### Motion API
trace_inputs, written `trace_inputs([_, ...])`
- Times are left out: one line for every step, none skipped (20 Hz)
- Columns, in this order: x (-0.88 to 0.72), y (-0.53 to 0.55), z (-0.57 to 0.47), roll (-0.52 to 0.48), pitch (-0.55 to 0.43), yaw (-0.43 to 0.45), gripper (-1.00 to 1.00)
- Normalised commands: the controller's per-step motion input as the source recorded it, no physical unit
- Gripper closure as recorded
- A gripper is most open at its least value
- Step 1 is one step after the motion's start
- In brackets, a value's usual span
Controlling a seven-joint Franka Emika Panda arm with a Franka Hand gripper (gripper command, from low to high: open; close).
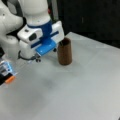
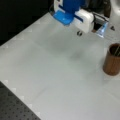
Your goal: Flower insertion into a vase
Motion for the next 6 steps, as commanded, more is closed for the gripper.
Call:
trace_inputs([0.17,-0.04,0.05,-0.060,0.028,0.167,-1.00])
trace_inputs([0.18,-0.06,0.05,-0.054,0.039,0.172,-1.00])
trace_inputs([0.18,-0.09,0.05,-0.052,0.039,0.184,-1.00])
trace_inputs([0.18,-0.11,0.05,-0.051,0.041,0.182,-1.00])
trace_inputs([0.18,-0.11,0.05,-0.050,0.045,0.176,-1.00])
trace_inputs([0.17,-0.12,0.05,-0.049,0.047,0.166,-1.00])
